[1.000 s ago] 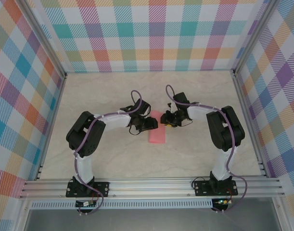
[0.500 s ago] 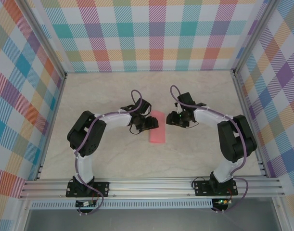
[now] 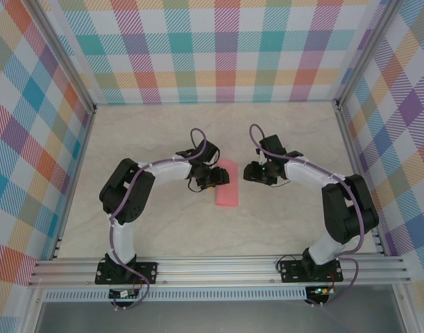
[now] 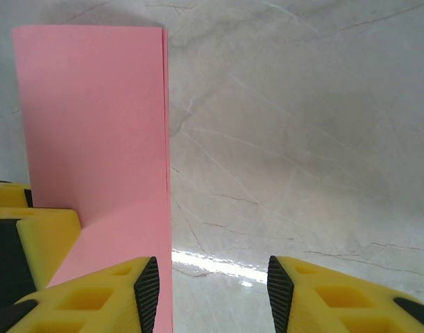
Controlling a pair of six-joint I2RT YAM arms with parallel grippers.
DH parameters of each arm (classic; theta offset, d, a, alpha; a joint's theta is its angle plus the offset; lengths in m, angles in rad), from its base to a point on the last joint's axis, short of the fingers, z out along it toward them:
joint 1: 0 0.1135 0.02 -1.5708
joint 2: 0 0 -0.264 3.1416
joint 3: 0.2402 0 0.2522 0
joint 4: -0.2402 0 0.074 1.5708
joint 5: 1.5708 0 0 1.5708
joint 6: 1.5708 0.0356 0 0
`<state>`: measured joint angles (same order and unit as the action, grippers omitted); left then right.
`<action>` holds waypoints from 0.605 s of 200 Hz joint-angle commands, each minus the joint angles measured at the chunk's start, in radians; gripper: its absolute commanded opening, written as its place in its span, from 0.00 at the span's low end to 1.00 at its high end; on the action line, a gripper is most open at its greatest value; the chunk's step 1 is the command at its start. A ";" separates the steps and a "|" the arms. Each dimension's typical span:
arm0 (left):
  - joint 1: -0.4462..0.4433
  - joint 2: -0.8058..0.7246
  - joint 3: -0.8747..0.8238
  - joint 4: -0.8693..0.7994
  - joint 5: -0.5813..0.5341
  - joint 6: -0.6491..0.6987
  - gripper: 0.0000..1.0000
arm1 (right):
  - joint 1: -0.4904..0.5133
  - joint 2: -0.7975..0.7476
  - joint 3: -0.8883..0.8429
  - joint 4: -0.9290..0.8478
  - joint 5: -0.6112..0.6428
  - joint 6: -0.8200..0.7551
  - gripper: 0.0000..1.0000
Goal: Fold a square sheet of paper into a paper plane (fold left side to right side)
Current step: Hold the square sheet of paper at the center of the table.
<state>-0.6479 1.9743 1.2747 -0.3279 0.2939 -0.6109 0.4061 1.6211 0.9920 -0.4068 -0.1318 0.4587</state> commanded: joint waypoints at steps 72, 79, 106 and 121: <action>-0.025 0.073 0.028 -0.023 -0.004 0.026 0.57 | 0.002 0.027 -0.006 0.028 -0.116 0.022 0.44; -0.025 0.075 0.028 -0.022 -0.003 0.027 0.57 | 0.002 0.034 -0.006 0.040 -0.131 0.027 0.42; -0.026 0.080 0.030 -0.025 -0.002 0.028 0.57 | 0.002 0.062 -0.010 0.077 -0.177 0.049 0.36; -0.027 0.080 0.029 -0.027 -0.002 0.029 0.57 | 0.002 0.076 -0.010 0.090 -0.192 0.058 0.32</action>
<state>-0.6487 1.9888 1.3010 -0.3622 0.2939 -0.6052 0.4061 1.6688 0.9890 -0.3592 -0.2607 0.4908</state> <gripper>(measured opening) 0.573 0.346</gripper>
